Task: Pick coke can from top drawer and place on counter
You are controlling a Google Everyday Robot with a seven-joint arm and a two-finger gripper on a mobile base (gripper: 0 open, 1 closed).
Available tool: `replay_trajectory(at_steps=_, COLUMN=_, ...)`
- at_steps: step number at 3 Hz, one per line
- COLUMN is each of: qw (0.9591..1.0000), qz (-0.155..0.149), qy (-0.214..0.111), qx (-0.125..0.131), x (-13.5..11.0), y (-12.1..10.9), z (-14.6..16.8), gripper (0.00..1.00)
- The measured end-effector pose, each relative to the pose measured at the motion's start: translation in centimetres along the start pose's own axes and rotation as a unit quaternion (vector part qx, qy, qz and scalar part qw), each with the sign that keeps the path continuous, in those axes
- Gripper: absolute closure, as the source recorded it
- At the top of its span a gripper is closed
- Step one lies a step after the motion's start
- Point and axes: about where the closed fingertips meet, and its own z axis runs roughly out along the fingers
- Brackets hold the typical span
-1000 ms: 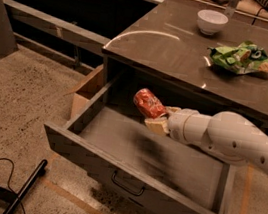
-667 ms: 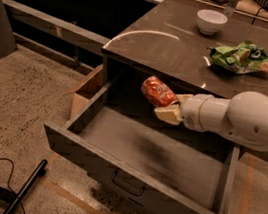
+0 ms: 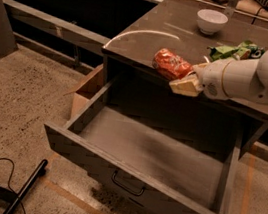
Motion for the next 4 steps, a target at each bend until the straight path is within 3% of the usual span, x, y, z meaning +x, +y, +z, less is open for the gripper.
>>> replay_trajectory(at_steps=1, qw=0.9997, qz=-0.024, qy=0.003, qx=0.004, x=-2.2, y=-3.3, z=0.8, gripper=1.0)
replay_trajectory(at_steps=3, qw=0.9992, qz=-0.038, qy=-0.009, qx=0.001, x=-5.4, y=-9.3, z=5.0, gripper=1.0)
replay_trajectory(at_steps=4, qw=0.9991, qz=-0.043, qy=-0.001, qx=0.001, x=-5.8, y=-11.4, z=8.0, gripper=0.82)
